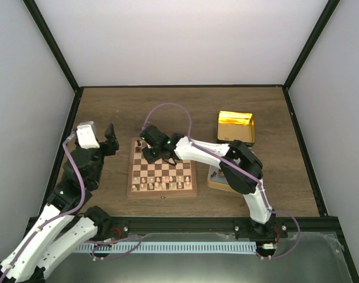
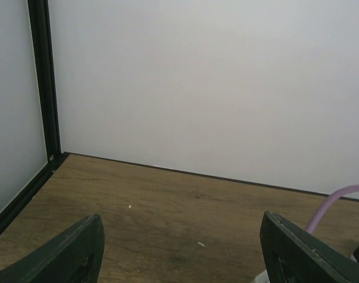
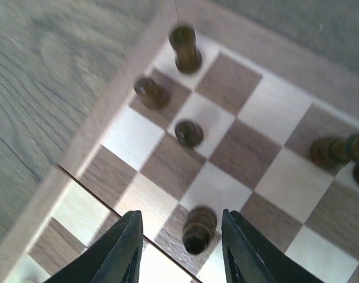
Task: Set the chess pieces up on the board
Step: Pick up the chess piece from the chessboard, then place the chess piece on the chessboard.
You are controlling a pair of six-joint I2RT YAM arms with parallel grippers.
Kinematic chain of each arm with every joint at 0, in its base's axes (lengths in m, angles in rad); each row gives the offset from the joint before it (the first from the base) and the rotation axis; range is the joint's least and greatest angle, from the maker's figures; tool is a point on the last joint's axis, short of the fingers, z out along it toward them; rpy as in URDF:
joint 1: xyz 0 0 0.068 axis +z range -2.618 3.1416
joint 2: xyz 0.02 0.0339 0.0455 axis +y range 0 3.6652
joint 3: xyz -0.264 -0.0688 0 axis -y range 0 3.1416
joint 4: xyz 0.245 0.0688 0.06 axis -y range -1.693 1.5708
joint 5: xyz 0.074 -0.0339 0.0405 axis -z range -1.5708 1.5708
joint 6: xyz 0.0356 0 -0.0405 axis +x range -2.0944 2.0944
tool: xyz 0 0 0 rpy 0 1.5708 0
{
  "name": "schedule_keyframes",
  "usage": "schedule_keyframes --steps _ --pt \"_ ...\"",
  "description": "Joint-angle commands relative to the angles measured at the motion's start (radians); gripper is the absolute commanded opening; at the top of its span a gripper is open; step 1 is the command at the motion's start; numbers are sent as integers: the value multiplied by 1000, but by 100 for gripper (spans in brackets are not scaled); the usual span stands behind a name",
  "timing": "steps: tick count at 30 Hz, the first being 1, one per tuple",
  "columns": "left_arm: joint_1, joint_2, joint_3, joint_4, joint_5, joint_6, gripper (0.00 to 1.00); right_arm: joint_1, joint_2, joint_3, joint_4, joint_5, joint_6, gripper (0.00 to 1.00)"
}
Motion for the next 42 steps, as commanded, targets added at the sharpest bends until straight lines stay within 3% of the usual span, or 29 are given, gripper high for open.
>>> schedule_keyframes --steps 1,8,16,23,42 --pt "3 -16 -13 0 -25 -8 74 0 36 54 -103 -16 28 38" --pt "2 -16 -14 -2 -22 -9 74 0 45 59 -93 -13 32 24" --pt "3 -11 -13 -2 -17 -10 74 -1 67 87 -73 33 26 22" --pt "3 -6 -12 -2 -14 -10 74 -2 67 95 -61 60 29 11" --pt "3 -3 -13 -3 -17 -11 74 -31 141 140 77 253 83 11"
